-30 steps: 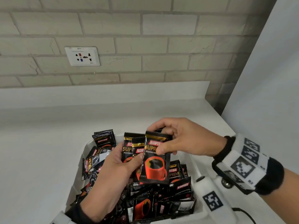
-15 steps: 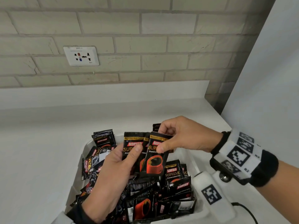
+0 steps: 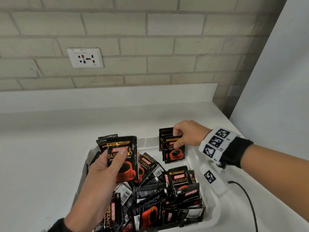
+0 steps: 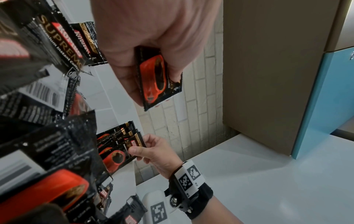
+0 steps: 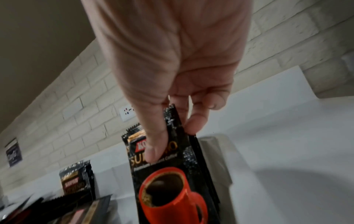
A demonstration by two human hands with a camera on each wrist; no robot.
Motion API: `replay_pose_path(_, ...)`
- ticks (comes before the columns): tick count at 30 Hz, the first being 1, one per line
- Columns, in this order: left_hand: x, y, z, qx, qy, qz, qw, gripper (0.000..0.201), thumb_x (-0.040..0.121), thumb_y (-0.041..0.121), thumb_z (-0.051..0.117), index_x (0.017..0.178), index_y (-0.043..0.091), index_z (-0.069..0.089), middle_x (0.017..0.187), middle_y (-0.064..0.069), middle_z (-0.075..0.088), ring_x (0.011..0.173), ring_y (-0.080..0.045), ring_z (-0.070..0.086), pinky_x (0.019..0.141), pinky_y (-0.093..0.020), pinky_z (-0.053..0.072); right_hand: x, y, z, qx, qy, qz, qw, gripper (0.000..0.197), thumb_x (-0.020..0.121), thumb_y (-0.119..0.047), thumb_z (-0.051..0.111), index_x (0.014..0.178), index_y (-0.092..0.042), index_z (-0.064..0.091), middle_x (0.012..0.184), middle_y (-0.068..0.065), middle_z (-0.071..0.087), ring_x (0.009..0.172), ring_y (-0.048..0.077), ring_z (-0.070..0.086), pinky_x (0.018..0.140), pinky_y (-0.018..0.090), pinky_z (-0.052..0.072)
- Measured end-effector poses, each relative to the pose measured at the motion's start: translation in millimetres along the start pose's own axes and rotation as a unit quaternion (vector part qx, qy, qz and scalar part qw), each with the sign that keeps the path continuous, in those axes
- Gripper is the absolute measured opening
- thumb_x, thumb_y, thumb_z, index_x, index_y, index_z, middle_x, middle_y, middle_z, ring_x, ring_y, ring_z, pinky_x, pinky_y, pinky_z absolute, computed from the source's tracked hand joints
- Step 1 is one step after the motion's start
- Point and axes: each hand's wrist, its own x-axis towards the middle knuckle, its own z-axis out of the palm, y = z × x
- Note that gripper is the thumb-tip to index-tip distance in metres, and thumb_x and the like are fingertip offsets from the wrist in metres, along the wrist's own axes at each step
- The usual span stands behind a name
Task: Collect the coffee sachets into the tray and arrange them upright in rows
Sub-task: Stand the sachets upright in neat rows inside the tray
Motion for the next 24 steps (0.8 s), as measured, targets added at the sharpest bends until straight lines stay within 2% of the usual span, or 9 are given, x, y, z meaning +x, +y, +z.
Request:
replay_pose_path(1,0,0,0,0.004,0.0,-0.001,1.0,0.027,0.066,0.04,0.06,0.087,0.024,0.064,0.094,-0.024,0.068,0.083,-0.039,0.067,0.085,-0.042,0.051,2,-1,2,-0.015,0.001,0.001,1.0,0.027,0.073,-0.027,0.076,0.079,-0.025,0.05,0.078,-0.016,0.047,0.084,0.012,0.052,0.071,0.024,0.041)
replay_pose_path(3,1,0,0,0.009,-0.003,-0.003,1.0,0.024,0.066,0.04,0.06,0.084,0.025,0.065,0.088,-0.023,0.067,0.073,-0.031,0.069,0.077,-0.037,0.051,3,-3,5,-0.052,0.011,0.001,0.999,0.028,0.073,-0.033,0.075,0.078,-0.027,0.048,0.079,-0.014,0.049,0.082,0.012,0.052,0.066,0.025,0.04)
replay_pose_path(5,2,-1,-1,0.01,-0.011,-0.006,1.0,0.019,0.067,0.039,0.059,0.08,0.027,0.065,0.078,-0.014,0.065,0.061,-0.021,0.067,0.069,-0.032,0.049,2,-6,4,-0.113,0.031,-0.009,0.993,0.028,0.074,-0.038,0.072,0.081,-0.026,0.048,0.081,-0.011,0.051,0.079,0.012,0.05,0.059,0.024,0.034)
replay_pose_path(7,2,-2,-2,0.014,-0.016,-0.013,1.0,0.017,0.067,0.037,0.059,0.079,0.027,0.066,0.071,-0.007,0.065,0.054,-0.017,0.065,0.066,-0.032,0.049,0,-7,4,-0.181,0.061,-0.034,0.981,0.029,0.075,-0.044,0.069,0.08,-0.026,0.047,0.08,-0.012,0.048,0.079,0.012,0.047,0.059,0.025,0.03)
replay_pose_path(10,3,-4,-2,0.017,-0.025,-0.016,0.999,0.015,0.068,0.037,0.059,0.076,0.029,0.069,0.064,-0.001,0.067,0.051,-0.015,0.063,0.065,-0.033,0.05,-1,-5,4,-0.257,0.083,-0.063,0.961,0.032,0.076,-0.051,0.065,0.081,-0.025,0.047,0.081,-0.009,0.042,0.08,0.013,0.042,0.063,0.026,0.029)
replay_pose_path(14,4,-7,-3,0.019,-0.039,-0.024,0.999,0.018,0.069,0.036,0.058,0.08,0.027,0.07,0.066,-0.001,0.068,0.054,-0.014,0.064,0.053,-0.023,0.054,0,-7,5,-0.31,0.088,-0.088,0.943,0.04,0.076,-0.055,0.06,0.095,-0.02,0.058,0.085,-0.007,0.043,0.087,0.017,0.047,0.068,0.028,0.029)
replay_pose_path(20,3,-6,-2,0.03,-0.043,-0.036,0.998,0.017,0.071,0.038,0.058,0.077,0.028,0.07,0.068,-0.004,0.066,0.056,-0.015,0.063,0.05,-0.021,0.052,-3,-10,5,-0.339,0.119,-0.102,0.928,0.044,0.077,-0.054,0.059,0.1,-0.017,0.054,0.088,-0.003,0.046,0.087,0.018,0.048,0.071,0.028,0.03)
replay_pose_path(22,3,-6,-1,0.023,-0.038,-0.041,0.998,0.015,0.08,0.032,0.056,0.08,0.025,0.068,0.063,-0.001,0.066,0.052,-0.014,0.063,0.048,-0.021,0.051,-4,-11,4,-0.339,0.125,-0.099,0.927,0.043,0.077,-0.053,0.059,0.1,-0.017,0.052,0.093,-0.002,0.052,0.088,0.018,0.05,0.071,0.029,0.03)
replay_pose_path(24,3,-5,1,0.022,-0.031,-0.049,0.998,0.016,0.09,0.021,0.052,0.079,0.02,0.064,0.058,0.002,0.066,0.049,-0.012,0.063,0.055,-0.026,0.05,-6,-13,1,-0.325,0.134,-0.09,0.932,0.04,0.077,-0.051,0.059,0.098,-0.018,0.05,0.094,-0.003,0.053,0.088,0.018,0.051,0.072,0.03,0.032)
